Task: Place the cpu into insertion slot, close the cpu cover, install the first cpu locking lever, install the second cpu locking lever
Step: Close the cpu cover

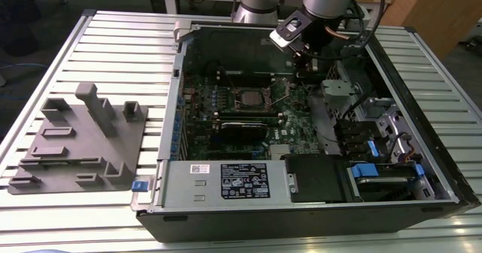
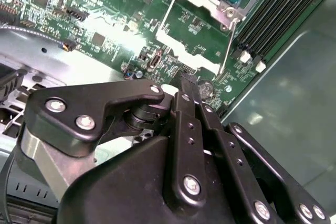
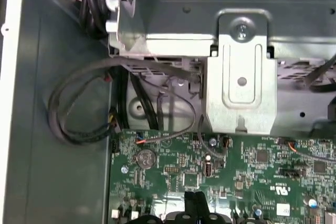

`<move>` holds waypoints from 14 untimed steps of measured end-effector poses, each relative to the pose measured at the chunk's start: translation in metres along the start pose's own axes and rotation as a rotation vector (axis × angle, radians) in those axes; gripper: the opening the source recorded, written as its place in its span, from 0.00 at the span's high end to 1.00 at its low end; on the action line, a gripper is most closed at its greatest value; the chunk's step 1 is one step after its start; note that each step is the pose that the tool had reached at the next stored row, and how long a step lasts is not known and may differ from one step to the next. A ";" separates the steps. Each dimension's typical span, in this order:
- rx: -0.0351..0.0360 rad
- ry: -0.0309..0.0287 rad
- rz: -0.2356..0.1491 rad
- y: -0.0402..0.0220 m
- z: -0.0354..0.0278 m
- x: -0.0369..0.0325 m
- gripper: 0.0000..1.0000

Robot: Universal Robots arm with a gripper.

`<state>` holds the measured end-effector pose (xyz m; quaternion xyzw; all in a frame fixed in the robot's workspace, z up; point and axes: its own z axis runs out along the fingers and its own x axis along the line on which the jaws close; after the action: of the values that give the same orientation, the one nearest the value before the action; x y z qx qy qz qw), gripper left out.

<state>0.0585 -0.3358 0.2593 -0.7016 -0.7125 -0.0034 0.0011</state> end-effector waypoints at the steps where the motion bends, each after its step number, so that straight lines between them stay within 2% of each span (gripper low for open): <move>1: 0.0000 -0.0001 0.000 0.0009 0.0001 0.0000 0.89; 14: 0.0000 0.0000 0.000 0.0023 0.0123 -0.0001 0.89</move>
<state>0.0608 -0.3358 0.2471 -0.7016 -0.7126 -0.0034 0.0011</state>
